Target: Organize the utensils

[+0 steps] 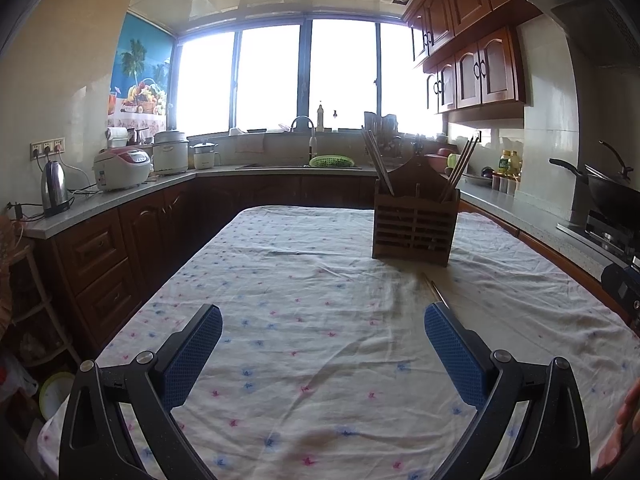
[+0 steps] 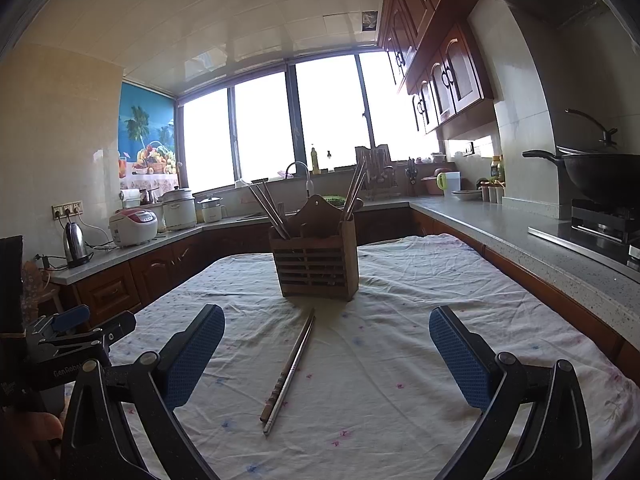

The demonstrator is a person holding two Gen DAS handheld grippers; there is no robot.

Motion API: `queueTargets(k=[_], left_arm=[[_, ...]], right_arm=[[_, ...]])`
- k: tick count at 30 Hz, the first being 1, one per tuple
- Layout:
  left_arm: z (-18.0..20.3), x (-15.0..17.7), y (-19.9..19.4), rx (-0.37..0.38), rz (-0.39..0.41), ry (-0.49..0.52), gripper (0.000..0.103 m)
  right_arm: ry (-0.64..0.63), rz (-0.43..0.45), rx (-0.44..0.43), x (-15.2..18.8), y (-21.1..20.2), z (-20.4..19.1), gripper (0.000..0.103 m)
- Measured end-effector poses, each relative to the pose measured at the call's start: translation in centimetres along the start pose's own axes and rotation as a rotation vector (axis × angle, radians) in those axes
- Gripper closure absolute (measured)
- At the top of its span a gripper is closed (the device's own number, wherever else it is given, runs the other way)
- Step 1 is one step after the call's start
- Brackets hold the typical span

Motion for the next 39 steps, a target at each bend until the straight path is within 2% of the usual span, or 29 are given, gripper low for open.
queueTargets(k=[39], left_arm=[[0.90, -0.14, -0.60, 0.002, 0.002, 0.012, 0.001]], right_arm=[[0.006, 0.010, -0.011, -0.29, 0.37, -0.03, 0.000]])
Point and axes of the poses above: each gripper's, at about its wrist camera, not at the fingertips, and y roughly the way its jaws point, z to its right, x to its underside, the point moved 8 cm from there along y, roughly the way its jaws point, and after that the axes turned 14 degrees about -x, right-handed, at the moved point
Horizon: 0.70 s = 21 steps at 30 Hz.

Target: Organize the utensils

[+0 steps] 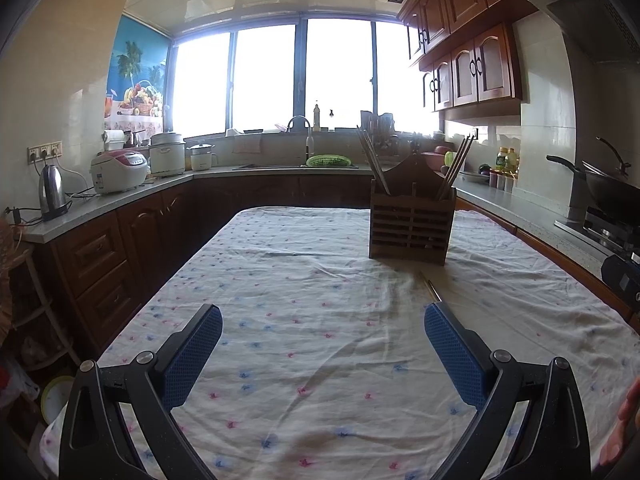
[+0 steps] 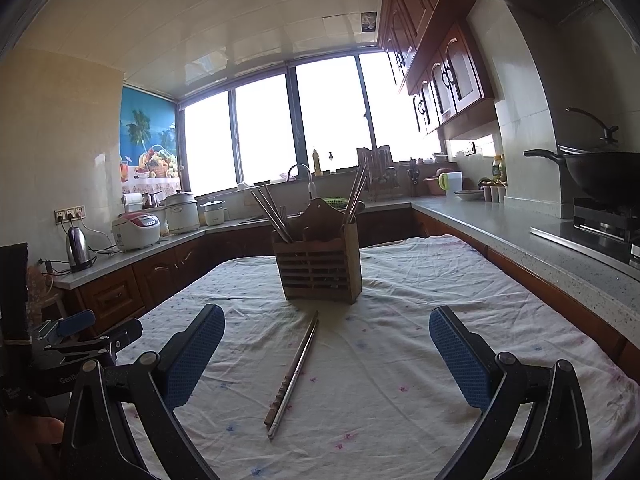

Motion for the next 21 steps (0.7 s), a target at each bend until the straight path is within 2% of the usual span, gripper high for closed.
queueTargets(k=[21], left_arm=[[0.31, -0.08, 0.08, 0.001, -0.005, 0.000, 0.001]], right_arm=[[0.003, -0.001, -0.001, 0.00, 0.11, 0.03, 0.000]])
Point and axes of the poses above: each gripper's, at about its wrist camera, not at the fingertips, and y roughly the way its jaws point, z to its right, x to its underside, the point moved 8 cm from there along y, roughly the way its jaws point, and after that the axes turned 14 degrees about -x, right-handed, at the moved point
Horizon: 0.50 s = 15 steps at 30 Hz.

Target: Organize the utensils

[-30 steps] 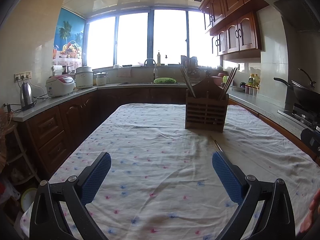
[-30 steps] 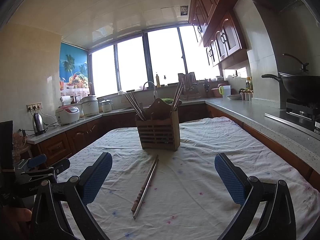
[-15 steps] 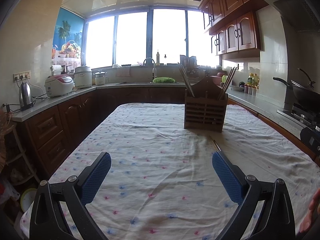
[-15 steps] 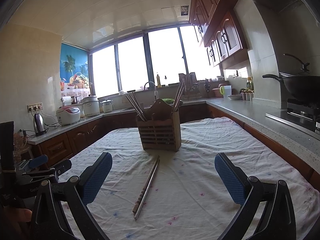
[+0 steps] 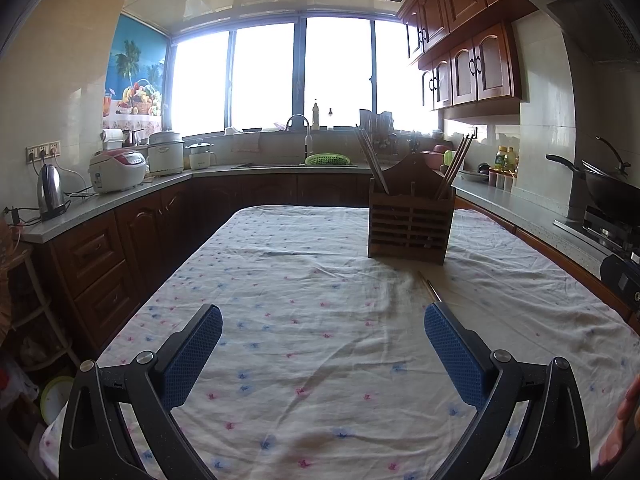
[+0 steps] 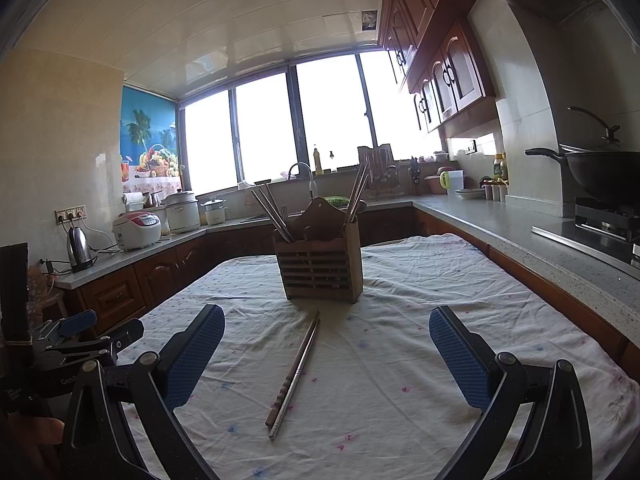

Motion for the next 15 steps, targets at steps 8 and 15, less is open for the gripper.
queueTargets(k=[8, 15], left_arm=[[0.3, -0.3, 0.1, 0.009, -0.016, -0.005, 0.001], [0.8, -0.7, 0.3, 0.031, -0.037, -0.006, 0.001]], right_arm=[[0.002, -0.007, 0.004, 0.1, 0.3, 0.0, 0.000], [0.016, -0.032, 0.006, 0.4, 1.2, 0.1, 0.000]])
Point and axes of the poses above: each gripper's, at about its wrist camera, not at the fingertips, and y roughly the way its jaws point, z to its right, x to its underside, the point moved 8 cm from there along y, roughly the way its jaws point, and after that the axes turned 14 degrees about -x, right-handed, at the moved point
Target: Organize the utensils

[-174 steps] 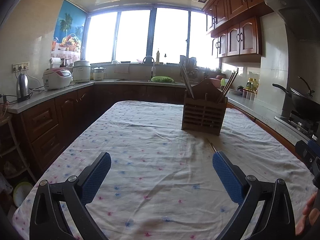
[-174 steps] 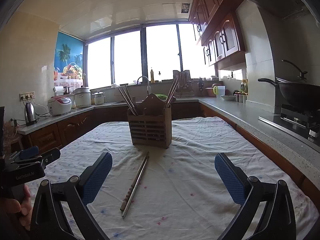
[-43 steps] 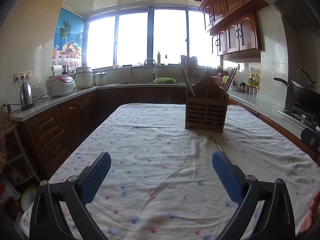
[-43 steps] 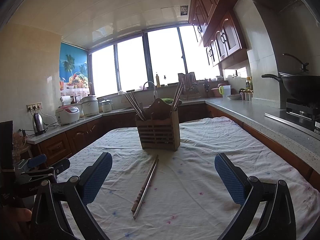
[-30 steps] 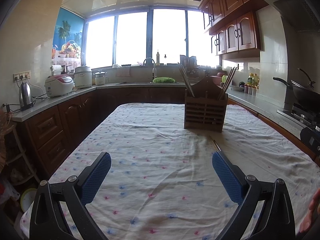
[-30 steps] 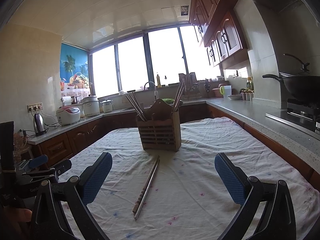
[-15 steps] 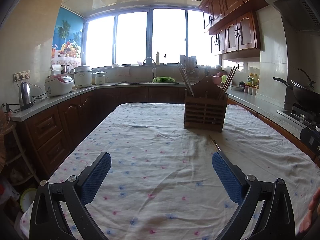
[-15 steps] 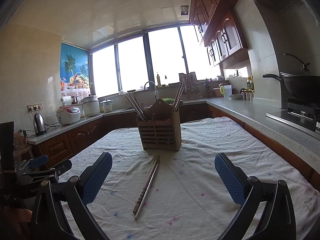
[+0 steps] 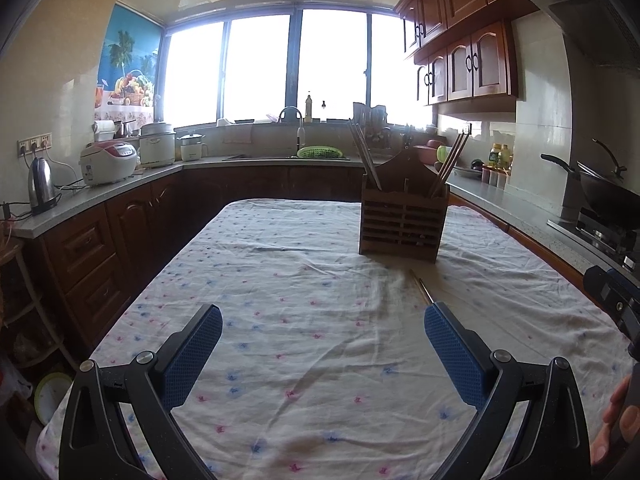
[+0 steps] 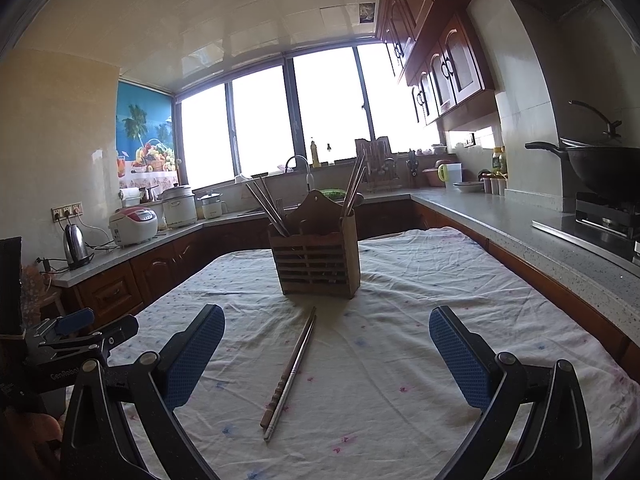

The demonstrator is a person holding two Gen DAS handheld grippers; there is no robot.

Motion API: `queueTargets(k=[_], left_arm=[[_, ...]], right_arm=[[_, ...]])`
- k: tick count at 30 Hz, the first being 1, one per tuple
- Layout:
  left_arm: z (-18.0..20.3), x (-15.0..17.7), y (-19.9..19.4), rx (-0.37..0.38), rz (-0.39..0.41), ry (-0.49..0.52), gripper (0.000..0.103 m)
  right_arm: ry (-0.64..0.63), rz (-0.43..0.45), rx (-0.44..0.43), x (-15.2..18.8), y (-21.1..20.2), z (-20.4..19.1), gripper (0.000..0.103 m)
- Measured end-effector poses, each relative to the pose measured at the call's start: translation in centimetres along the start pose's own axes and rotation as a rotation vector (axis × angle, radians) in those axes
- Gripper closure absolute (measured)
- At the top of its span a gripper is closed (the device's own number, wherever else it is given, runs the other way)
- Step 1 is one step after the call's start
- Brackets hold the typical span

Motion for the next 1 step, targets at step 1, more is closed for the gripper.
queueTargets(k=[1], left_arm=[[0.13, 0.00, 0.09, 0.003, -0.005, 0.001, 0.001]], right_arm=[[0.003, -0.006, -0.001, -0.02, 0.22, 0.10, 0.000]])
Point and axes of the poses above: each gripper's, at about its wrist camera, not at the fingertips, and y roughly the way its jaws point, z to its right, x to its underside, the point moved 8 cm from there along y, roughly the way its jaws point, and after that the axes turned 14 degrees about -x, right-handed, at the moved point
